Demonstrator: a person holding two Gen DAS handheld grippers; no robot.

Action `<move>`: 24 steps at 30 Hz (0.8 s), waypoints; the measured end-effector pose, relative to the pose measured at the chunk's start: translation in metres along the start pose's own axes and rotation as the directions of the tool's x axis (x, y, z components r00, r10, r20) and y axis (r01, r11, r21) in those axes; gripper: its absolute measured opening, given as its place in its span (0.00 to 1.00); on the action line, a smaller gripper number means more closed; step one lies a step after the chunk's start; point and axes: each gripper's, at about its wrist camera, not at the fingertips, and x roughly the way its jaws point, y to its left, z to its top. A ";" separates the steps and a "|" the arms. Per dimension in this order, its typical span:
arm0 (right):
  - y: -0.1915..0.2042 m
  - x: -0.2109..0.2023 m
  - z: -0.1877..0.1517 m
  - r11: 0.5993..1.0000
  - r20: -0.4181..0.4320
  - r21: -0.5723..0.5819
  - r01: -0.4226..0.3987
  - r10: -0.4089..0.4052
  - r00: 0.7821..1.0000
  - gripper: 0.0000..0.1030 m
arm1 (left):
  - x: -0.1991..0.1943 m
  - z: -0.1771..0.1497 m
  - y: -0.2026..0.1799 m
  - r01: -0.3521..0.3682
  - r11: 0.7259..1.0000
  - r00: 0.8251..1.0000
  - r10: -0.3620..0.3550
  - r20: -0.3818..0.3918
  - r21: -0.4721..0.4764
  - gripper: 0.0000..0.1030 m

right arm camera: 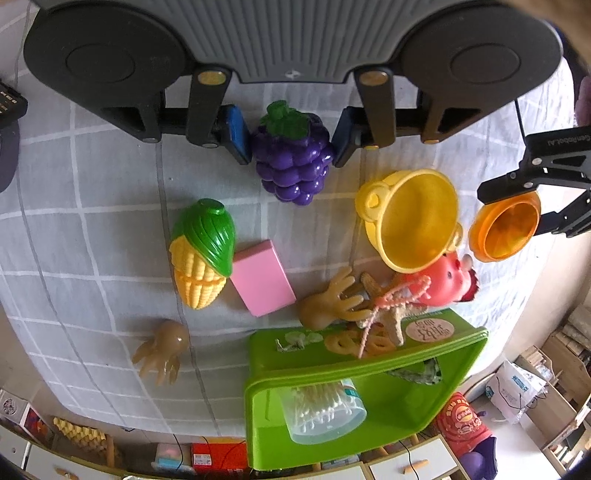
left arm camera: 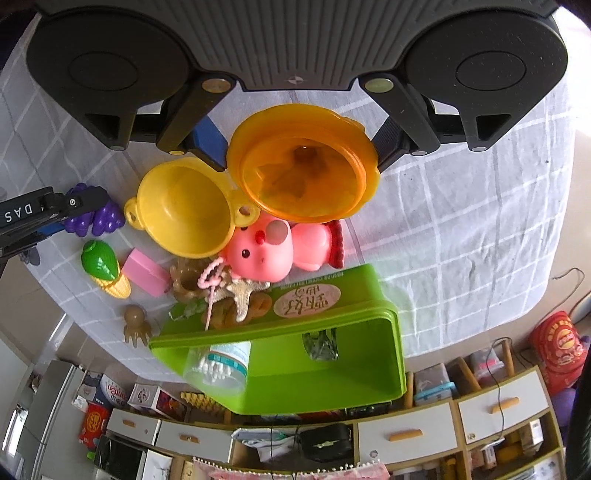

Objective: Organize rigid objects
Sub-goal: 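Close the right tool on the purple grapes while the left tool holds the funnel, then drop the grapes into the green bin while the left tool carries the funnel over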

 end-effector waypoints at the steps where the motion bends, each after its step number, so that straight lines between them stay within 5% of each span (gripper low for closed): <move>1: 0.000 -0.001 0.000 1.000 0.007 0.001 -0.002 0.002 1.000 0.25 | -0.001 0.001 0.000 0.002 1.000 1.000 -0.002 0.004 -0.002 0.81; 24: -0.010 -0.047 0.019 0.991 0.168 0.086 -0.106 0.091 0.982 0.23 | -0.027 0.026 -0.002 0.058 0.997 0.992 -0.052 0.115 -0.050 0.81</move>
